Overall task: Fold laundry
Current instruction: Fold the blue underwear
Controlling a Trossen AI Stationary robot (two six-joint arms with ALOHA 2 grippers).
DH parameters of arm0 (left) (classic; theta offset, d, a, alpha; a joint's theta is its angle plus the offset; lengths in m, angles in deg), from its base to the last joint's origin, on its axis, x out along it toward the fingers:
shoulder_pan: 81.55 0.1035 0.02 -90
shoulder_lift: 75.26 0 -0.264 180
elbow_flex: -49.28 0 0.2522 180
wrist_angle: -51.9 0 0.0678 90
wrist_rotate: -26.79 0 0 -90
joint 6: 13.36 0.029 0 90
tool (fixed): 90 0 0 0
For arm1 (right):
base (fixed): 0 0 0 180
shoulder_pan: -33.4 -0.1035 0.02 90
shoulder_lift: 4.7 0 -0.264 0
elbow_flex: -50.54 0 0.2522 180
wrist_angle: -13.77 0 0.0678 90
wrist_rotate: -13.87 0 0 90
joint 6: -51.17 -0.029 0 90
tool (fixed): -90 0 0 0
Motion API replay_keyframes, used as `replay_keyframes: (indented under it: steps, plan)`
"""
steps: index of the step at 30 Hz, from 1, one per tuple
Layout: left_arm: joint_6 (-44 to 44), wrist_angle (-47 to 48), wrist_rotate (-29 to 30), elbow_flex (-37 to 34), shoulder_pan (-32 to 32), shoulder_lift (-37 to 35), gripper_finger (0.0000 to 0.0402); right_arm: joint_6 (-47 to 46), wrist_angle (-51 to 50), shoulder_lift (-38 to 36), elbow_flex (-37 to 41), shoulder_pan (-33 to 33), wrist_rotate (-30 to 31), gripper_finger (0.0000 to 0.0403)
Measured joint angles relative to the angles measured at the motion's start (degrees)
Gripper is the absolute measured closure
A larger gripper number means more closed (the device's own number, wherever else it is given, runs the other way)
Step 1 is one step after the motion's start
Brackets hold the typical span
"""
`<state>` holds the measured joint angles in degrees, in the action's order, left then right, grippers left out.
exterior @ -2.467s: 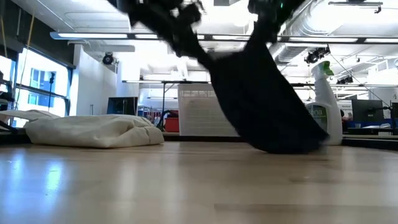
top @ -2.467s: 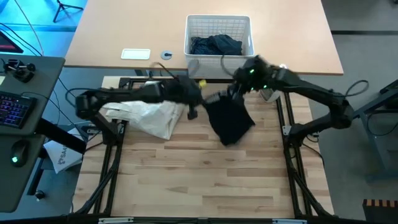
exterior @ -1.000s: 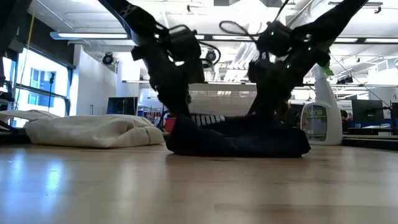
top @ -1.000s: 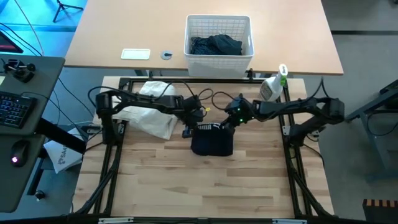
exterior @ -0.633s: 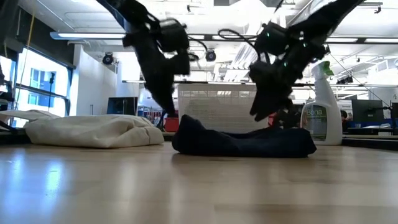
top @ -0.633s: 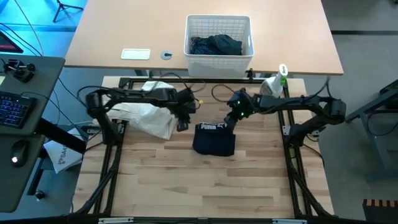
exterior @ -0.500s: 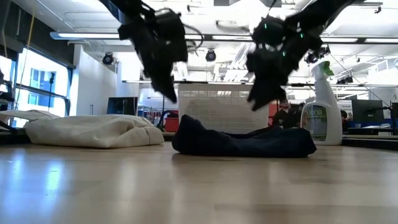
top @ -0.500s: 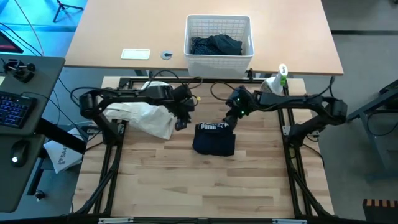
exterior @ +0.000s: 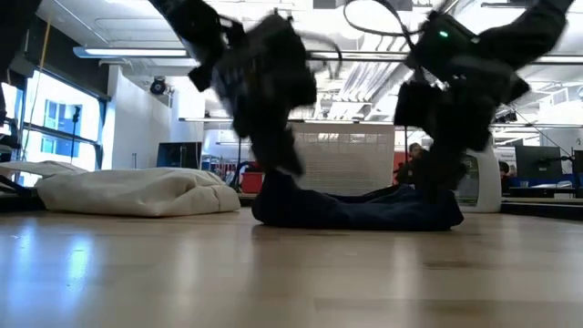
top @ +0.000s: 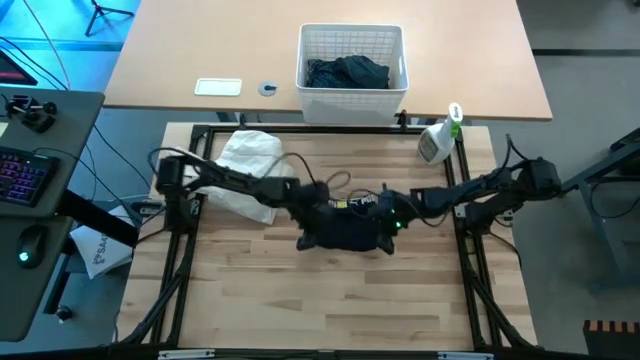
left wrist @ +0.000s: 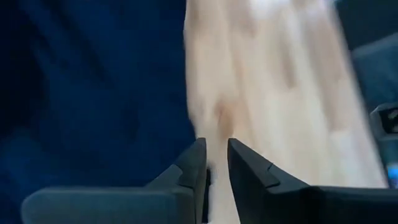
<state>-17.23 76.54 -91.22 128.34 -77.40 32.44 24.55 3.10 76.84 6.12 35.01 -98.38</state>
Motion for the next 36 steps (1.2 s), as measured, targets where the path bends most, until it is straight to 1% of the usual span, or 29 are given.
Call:
replay_keyframes:
  steps: [3, 6, 7, 10, 12, 14, 17, 20, 23, 25, 27, 29, 31, 33, 36]
  plan:
    - [-0.3, 3.2, 1.8, 0.0, -1.1, 3.8, 0.036, -0.8, 2.7, 0.0, 4.0, -2.3, 6.1, 0.0258]
    - [-0.5, 8.6, 5.1, 0.1, -1.4, 5.2, 0.037, -0.4, 1.3, 0.0, 6.3, -3.3, 10.8, 0.0274]
    - [-0.5, 10.4, 6.4, 0.3, -1.5, 5.1, 0.0373, -0.3, -0.1, -0.1, 6.3, -3.3, 11.3, 0.0279]
    - [-0.5, 14.8, 7.0, 0.2, -1.5, 3.9, 0.0384, 0.1, -4.0, -1.3, 6.0, -3.3, 11.2, 0.0294]
    - [-1.8, 17.1, 7.9, 0.0, -1.5, 1.9, 0.039, 0.2, -5.8, -3.4, 5.7, -3.6, 10.6, 0.0303]
    - [-4.5, 17.1, 8.5, -0.1, -1.5, -0.7, 0.0394, 1.1, -7.0, -6.3, 4.6, -4.2, 10.1, 0.031]
    - [-10.2, 16.7, 11.6, 0.0, -2.3, -4.9, 0.0398, 2.6, -6.5, -10.6, 2.6, -4.7, 10.0, 0.0317]
    - [-16.2, 16.4, 14.9, 0.0, -3.6, -8.4, 0.0399, 5.7, -4.2, -12.5, 2.3, -5.5, 10.1, 0.0316]
    - [-23.1, 16.2, 16.8, 0.0, -5.3, -11.5, 0.0399, 9.9, 1.8, -12.4, 2.3, -6.7, 9.8, 0.0299]
    - [-28.2, 16.2, 17.5, 0.0, -6.7, -12.8, 0.0399, 10.6, 4.3, -10.9, 2.3, -7.1, 10.3, 0.0274]
    - [-32.3, 16.9, 19.1, 0.0, -8.3, -14.0, 0.0399, 10.0, 7.5, -8.5, 2.1, -7.0, 12.8, 0.0243]
    - [-35.0, 17.0, 20.7, 0.0, -9.7, -14.8, 0.0399, 9.7, 8.3, -5.8, 0.8, -7.0, 16.0, 0.0208]
    - [-36.9, 17.6, 21.7, 0.0, -10.8, -15.4, 0.0399, 9.2, 6.1, -3.7, -1.2, -6.1, 16.8, 0.0173]
    - [-37.7, 17.7, 23.2, 0.0, -11.4, -15.6, 0.0398, 4.1, 1.4, -3.1, -4.2, -4.7, 16.8, 0.0147]
    - [-37.1, 18.2, 25.8, 0.0, -10.4, -15.6, 0.0398, -3.8, -7.6, -3.3, -8.7, -2.4, 17.3, 0.0128]
